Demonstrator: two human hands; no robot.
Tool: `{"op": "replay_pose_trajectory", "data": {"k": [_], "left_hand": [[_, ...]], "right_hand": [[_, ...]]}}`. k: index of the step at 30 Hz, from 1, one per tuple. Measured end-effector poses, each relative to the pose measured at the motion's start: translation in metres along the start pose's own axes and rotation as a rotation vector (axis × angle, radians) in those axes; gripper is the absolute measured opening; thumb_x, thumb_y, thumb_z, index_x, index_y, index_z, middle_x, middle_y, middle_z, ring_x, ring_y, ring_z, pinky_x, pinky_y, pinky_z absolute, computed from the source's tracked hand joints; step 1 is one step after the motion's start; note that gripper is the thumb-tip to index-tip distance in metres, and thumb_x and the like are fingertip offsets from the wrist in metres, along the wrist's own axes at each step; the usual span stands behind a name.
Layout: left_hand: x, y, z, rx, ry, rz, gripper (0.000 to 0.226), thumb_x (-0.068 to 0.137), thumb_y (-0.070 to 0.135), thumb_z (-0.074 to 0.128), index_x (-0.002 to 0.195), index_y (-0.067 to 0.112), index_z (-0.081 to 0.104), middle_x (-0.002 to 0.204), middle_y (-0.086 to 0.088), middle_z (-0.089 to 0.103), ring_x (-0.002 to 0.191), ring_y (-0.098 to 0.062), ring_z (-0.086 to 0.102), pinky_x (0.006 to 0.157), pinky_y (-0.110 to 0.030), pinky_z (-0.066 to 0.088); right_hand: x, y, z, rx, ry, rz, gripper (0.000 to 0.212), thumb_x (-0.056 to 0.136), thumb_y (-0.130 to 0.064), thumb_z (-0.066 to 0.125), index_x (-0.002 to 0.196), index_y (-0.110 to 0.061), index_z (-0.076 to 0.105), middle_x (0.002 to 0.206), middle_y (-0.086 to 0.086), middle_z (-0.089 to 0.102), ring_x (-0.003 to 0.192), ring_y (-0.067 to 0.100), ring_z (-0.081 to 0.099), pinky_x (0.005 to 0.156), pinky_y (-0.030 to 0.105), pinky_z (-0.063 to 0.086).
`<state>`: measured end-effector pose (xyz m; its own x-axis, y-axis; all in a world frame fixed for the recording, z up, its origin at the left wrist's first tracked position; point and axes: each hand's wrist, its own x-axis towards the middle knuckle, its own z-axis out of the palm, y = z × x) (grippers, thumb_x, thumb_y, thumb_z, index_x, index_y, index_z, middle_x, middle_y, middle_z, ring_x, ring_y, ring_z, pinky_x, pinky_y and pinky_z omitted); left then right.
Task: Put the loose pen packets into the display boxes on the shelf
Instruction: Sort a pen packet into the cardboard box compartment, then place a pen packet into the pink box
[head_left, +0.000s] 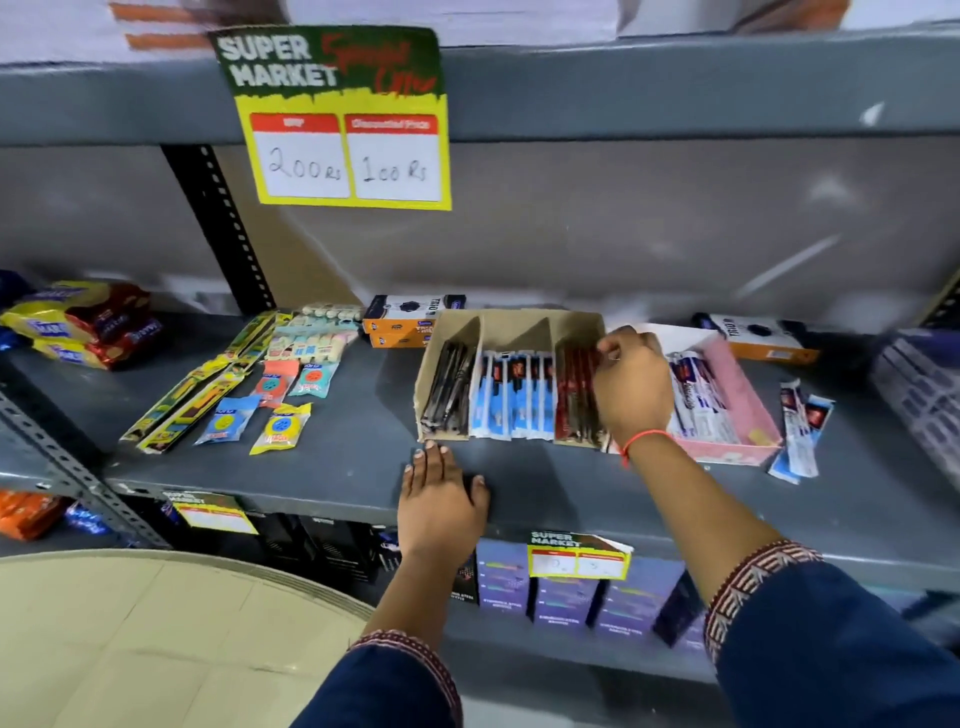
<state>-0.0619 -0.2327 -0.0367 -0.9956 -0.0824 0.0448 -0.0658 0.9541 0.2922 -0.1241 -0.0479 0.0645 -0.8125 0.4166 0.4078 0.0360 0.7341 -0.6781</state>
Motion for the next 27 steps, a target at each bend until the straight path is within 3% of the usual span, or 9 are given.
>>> {"op": "replay_pose_trajectory", "data": {"k": [3,7,12,16,21,27], "left_hand": [[-0.007,0.029,0.008,-0.014,-0.028,0.024,0.066,0.096,0.042,0.026,0.145,0.003,0.006,0.156,-0.016,0.01,0.143,-0.028,0.007,0.117,-0.036,0.0],[-0.017,0.065,0.019,-0.03,-0.055,0.079,0.066,0.096,0.042,0.025,0.144,0.002,0.005,0.156,-0.017,0.008,0.144,-0.029,0.005,0.117,-0.036,0.0],[-0.023,0.104,0.026,-0.008,-0.113,0.115,0.068,0.096,0.043,0.024,0.144,-0.001,0.003,0.156,-0.02,0.005,0.144,-0.031,0.002,0.117,-0.038,-0.002],[-0.023,0.124,0.031,0.006,-0.125,0.109,0.069,0.096,0.044,0.024,0.144,-0.002,0.002,0.156,-0.021,0.004,0.144,-0.031,0.001,0.117,-0.039,-0.002],[-0.023,0.134,0.037,0.01,-0.102,0.042,0.07,0.096,0.044,0.024,0.144,-0.002,0.002,0.155,-0.021,0.003,0.144,-0.032,0.0,0.116,-0.038,-0.004],[-0.017,0.146,0.043,0.012,-0.06,-0.057,0.07,0.094,0.043,0.026,0.144,-0.001,0.002,0.156,-0.019,0.005,0.144,-0.03,0.001,0.116,-0.039,-0.002]], "right_hand": [[0.01,0.034,-0.028,-0.024,0.088,0.062,0.033,0.075,0.006,0.045,0.099,-0.006,0.065,0.113,0.021,0.058,0.098,0.04,0.057,0.072,0.036,0.042],[0.017,0.078,-0.058,-0.043,0.145,0.15,0.035,0.073,0.008,0.046,0.103,0.001,0.061,0.115,0.027,0.056,0.105,0.042,0.053,0.089,0.041,0.039],[0.017,0.123,-0.078,-0.197,-0.032,0.413,0.039,0.085,-0.002,0.04,0.123,0.0,0.049,0.134,0.026,0.043,0.122,0.045,0.042,0.097,0.048,0.04],[0.02,0.138,-0.084,-0.286,-0.145,0.416,0.041,0.089,-0.011,0.038,0.128,-0.002,0.046,0.139,0.024,0.038,0.126,0.044,0.036,0.099,0.05,0.037],[0.026,0.153,-0.085,-0.256,-0.113,0.44,0.042,0.096,-0.026,0.037,0.127,-0.002,0.05,0.139,0.023,0.038,0.126,0.042,0.035,0.099,0.049,0.037],[0.031,0.177,-0.09,-0.312,-0.228,0.532,0.048,0.089,-0.009,0.046,0.134,0.0,0.034,0.139,0.025,0.037,0.128,0.044,0.035,0.102,0.05,0.036]]}}
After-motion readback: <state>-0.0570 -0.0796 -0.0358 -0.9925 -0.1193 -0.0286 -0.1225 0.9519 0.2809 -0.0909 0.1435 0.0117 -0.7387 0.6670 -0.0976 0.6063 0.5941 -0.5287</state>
